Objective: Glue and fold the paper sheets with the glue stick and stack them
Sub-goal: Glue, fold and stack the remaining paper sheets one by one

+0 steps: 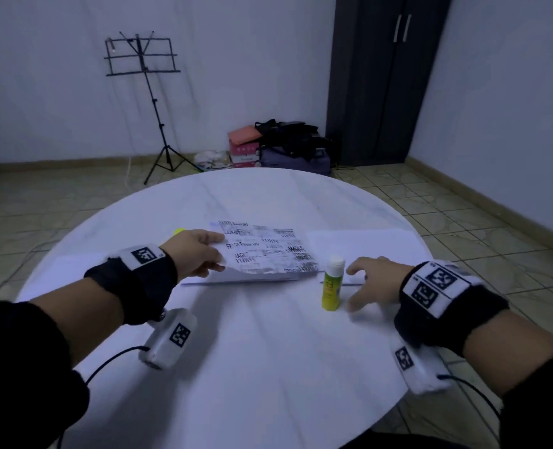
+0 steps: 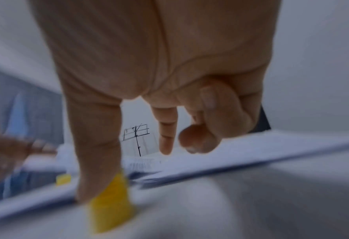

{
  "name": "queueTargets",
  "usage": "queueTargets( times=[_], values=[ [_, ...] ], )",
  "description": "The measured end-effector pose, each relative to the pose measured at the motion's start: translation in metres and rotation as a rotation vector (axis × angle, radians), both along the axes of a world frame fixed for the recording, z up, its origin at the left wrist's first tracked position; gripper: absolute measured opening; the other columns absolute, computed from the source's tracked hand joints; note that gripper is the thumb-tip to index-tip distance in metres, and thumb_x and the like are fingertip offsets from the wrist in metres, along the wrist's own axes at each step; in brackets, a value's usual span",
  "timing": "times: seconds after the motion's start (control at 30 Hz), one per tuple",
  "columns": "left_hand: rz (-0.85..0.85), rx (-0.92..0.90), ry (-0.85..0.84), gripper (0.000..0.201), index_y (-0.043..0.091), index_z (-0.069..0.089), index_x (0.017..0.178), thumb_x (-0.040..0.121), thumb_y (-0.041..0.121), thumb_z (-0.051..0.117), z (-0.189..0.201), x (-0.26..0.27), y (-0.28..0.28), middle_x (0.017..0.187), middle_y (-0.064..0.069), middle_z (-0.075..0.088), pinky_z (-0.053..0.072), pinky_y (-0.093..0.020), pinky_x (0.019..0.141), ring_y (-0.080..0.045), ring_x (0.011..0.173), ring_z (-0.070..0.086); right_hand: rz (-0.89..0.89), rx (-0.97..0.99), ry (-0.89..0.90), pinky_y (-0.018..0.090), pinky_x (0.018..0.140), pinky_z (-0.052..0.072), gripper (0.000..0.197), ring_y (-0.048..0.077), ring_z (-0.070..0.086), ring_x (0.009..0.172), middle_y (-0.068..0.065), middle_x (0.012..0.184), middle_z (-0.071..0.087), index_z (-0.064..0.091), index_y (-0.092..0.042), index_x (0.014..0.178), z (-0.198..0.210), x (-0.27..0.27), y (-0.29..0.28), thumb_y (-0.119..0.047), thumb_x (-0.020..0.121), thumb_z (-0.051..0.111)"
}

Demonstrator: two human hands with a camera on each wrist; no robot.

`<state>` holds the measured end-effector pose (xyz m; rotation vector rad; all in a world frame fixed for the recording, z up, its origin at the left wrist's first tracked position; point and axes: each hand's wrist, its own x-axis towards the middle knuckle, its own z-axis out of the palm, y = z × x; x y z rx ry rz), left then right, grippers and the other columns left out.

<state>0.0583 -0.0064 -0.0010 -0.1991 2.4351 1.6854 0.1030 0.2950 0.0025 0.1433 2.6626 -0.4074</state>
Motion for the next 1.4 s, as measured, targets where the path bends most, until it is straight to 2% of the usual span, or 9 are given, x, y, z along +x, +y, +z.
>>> queueTargets(
  times=[0.13,0.33,0.53,0.63,0.73,0.87,1.0,1.1,1.4],
  values=[
    [0.026,-0.098,-0.036,0.039,0.009,0.059,0.117,0.083,-0.009,0.06,-0.01,0.037,-0.04,0.054,0.0,0.061,0.037,-0.021,0.047,-0.013,0.043,0.053,0.021,-0.241,0.029,0.023,0.064,0.037,0.038,0.009,0.05,0.07,-0.011,0.081,0.051,0.054,-0.031,0.105,-0.002,0.005,-0.019,-0.034,0.074,0.077],
    [-0.169,-0.348,-0.088,0.048,0.012,0.055,0.129,0.085,-0.005,0.06,-0.021,0.076,-0.053,0.098,-0.001,0.06,0.045,-0.018,0.044,-0.007,0.05,0.055,-0.023,-0.205,0.139,0.032,0.091,0.043,0.035,0.021,0.057,0.103,0.003,0.113,0.062,0.061,-0.017,0.113,-0.003,0.015,-0.039,-0.03,0.081,0.069],
    [-0.37,-0.619,-0.089,0.051,0.022,0.053,0.133,0.085,0.008,0.064,-0.02,0.084,-0.055,0.118,0.001,0.056,0.047,-0.015,0.056,-0.003,0.046,0.054,0.006,-0.262,0.207,0.032,0.073,0.036,0.038,0.026,0.053,0.089,0.012,0.103,0.054,0.035,-0.006,0.125,0.008,0.026,-0.071,-0.025,0.095,0.047],
    [-0.416,-0.735,-0.123,0.056,0.027,0.05,0.137,0.084,0.019,0.069,-0.02,0.087,-0.059,0.123,-0.001,0.052,0.051,-0.021,0.074,-0.013,0.077,0.06,-0.027,-0.383,0.225,0.03,0.063,0.038,0.04,0.023,0.05,0.075,0.009,0.091,0.047,0.022,-0.009,0.124,0.012,0.022,-0.089,-0.025,0.095,0.044],
    [-0.466,-1.05,-0.07,0.075,0.038,0.034,0.143,0.078,0.047,0.07,-0.025,0.092,-0.063,0.15,-0.003,0.019,0.037,-0.032,0.107,-0.023,0.129,0.042,0.013,-0.385,0.258,0.025,0.052,0.036,0.035,0.016,0.048,0.061,0.003,0.084,0.045,0.021,-0.018,0.115,0.018,0.02,-0.11,-0.022,0.094,0.048],
    [-0.647,-1.27,0.001,0.078,0.049,0.024,0.144,0.076,0.068,0.059,-0.024,0.101,-0.062,0.158,0.007,0.006,0.028,-0.042,0.112,-0.027,0.141,0.018,0.055,-0.496,0.352,0.025,0.052,0.039,0.026,0.016,0.05,0.059,0.001,0.082,0.053,0.046,-0.017,0.107,0.027,0.018,-0.138,-0.021,0.086,0.06],
    [-0.743,-1.263,0.01,0.078,0.046,0.022,0.146,0.079,0.063,0.058,-0.027,0.104,-0.061,0.155,0.014,0.019,0.028,-0.043,0.112,-0.025,0.137,0.023,0.116,-0.526,0.366,0.026,0.056,0.039,0.018,0.018,0.049,0.06,0.003,0.07,0.055,0.064,-0.008,0.085,0.03,0.016,-0.168,-0.023,0.077,0.07],
    [-0.761,-1.236,0.02,0.076,0.047,0.022,0.145,0.081,0.061,0.059,-0.027,0.105,-0.06,0.156,0.015,0.017,0.028,-0.043,0.112,-0.025,0.137,0.023,0.167,-0.373,0.368,0.028,0.058,0.037,0.027,0.02,0.048,0.065,0.004,0.068,0.05,0.052,-0.01,0.07,0.022,0.01,-0.193,-0.033,0.081,0.062],
    [-0.756,-1.208,0.056,0.076,0.049,0.027,0.143,0.078,0.06,0.063,-0.027,0.103,-0.058,0.155,0.016,0.019,0.028,-0.04,0.111,-0.021,0.136,0.024,0.235,-0.093,0.351,0.028,0.059,0.035,0.027,0.019,0.048,0.078,0.0,0.085,0.047,0.044,-0.015,0.088,0.008,-0.001,-0.208,-0.039,0.087,0.054]
  ],
)
